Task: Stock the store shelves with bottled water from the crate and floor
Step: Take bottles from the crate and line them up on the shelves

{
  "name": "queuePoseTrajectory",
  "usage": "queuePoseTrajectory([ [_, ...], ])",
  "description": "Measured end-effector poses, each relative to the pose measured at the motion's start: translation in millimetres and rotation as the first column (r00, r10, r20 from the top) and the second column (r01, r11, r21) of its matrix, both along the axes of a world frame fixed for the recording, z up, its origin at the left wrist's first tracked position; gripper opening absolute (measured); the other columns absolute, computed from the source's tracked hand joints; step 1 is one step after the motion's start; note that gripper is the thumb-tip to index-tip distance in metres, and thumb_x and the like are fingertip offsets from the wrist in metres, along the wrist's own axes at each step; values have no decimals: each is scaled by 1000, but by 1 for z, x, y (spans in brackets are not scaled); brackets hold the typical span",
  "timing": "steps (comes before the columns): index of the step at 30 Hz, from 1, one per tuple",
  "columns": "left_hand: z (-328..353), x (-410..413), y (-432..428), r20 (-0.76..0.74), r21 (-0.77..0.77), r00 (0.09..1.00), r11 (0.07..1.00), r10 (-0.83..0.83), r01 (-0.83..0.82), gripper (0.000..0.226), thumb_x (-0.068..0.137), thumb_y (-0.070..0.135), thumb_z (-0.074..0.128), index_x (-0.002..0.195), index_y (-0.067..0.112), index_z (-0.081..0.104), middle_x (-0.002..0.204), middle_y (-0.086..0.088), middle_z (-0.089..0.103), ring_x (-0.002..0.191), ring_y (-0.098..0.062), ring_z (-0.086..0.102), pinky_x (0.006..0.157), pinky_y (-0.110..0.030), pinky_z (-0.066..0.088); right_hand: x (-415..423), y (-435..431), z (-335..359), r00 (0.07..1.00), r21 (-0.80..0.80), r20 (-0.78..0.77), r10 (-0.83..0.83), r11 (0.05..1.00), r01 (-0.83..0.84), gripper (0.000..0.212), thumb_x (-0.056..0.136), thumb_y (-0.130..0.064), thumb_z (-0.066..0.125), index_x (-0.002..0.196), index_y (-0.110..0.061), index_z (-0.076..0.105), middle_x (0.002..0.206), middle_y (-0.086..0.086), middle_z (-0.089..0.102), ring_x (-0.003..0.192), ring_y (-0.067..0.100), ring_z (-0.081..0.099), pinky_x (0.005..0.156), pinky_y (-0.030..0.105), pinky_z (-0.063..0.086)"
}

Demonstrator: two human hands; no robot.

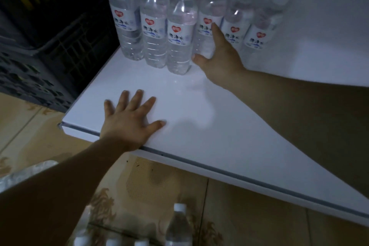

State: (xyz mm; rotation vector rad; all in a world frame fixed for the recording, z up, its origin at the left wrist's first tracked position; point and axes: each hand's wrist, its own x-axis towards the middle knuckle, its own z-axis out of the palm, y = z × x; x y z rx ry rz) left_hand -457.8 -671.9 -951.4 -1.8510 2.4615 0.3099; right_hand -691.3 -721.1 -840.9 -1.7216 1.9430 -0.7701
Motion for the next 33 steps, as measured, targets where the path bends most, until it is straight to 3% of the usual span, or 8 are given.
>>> queuePoseTrajectory([
  [2,1,-1,0,19,17,1000,1000,7,-7,79,80,82,12,148,47,-5,159,9,-16,145,-20,-22,115,-56,-12,-19,25,-1,1000,45,-22,-22,999,23,86,91,-39,64,156,-25,9,159,0,23,142,17,29,102,17,23],
  [4,5,-1,-2,37,62,999,998,21,-23,78,82,80,20,149,46,-3,160,9,-16,146,-20,-20,115,-56,-11,-41,54,4,997,126,-60,-45,991,52,85,91,-42,63,156,-24,11,160,2,21,144,19,26,110,24,23],
  [8,39,-19,-1,36,211,997,974,70,-76,80,84,73,40,151,40,10,162,9,1,148,-21,-2,114,-62,7,-82,117,31,985,325,-153,-79,937,126,83,93,-49,57,156,-23,10,161,5,19,145,24,24,114,32,22],
  [12,103,-77,50,-192,339,981,938,-6,72,89,77,74,52,151,38,18,160,6,15,148,-20,11,117,-56,10,-109,179,78,973,414,-178,-149,885,212,82,94,-50,54,156,-20,10,161,8,19,145,25,24,114,32,23],
  [16,185,-125,129,-367,417,921,862,-131,289,99,65,71,48,151,36,17,157,4,25,145,-20,21,117,-47,18,-119,248,136,950,446,-189,-247,841,307,82,95,-51,52,156,-18,9,161,8,18,145,26,24,115,33,24],
  [21,289,-152,227,-407,352,837,783,-366,513,83,87,54,59,152,32,15,159,6,19,146,-18,18,119,-42,16,-115,345,232,912,411,-253,-322,818,403,77,97,-47,51,156,-13,13,160,8,21,144,27,28,112,31,27],
  [25,378,-160,298,-456,246,746,737,-485,629,76,90,49,58,152,28,21,159,4,21,144,-17,22,115,-30,19,-110,436,302,864,307,-315,-393,819,485,75,97,-47,51,155,-12,18,161,7,20,144,27,26,113,33,26],
  [33,479,-198,447,-473,74,557,600,-682,797,70,92,48,54,151,27,24,158,4,24,143,-19,27,112,-33,25,-132,614,387,735,226,-328,-593,706,671,74,96,-43,55,154,-11,21,160,9,23,141,31,32,107,37,35],
])
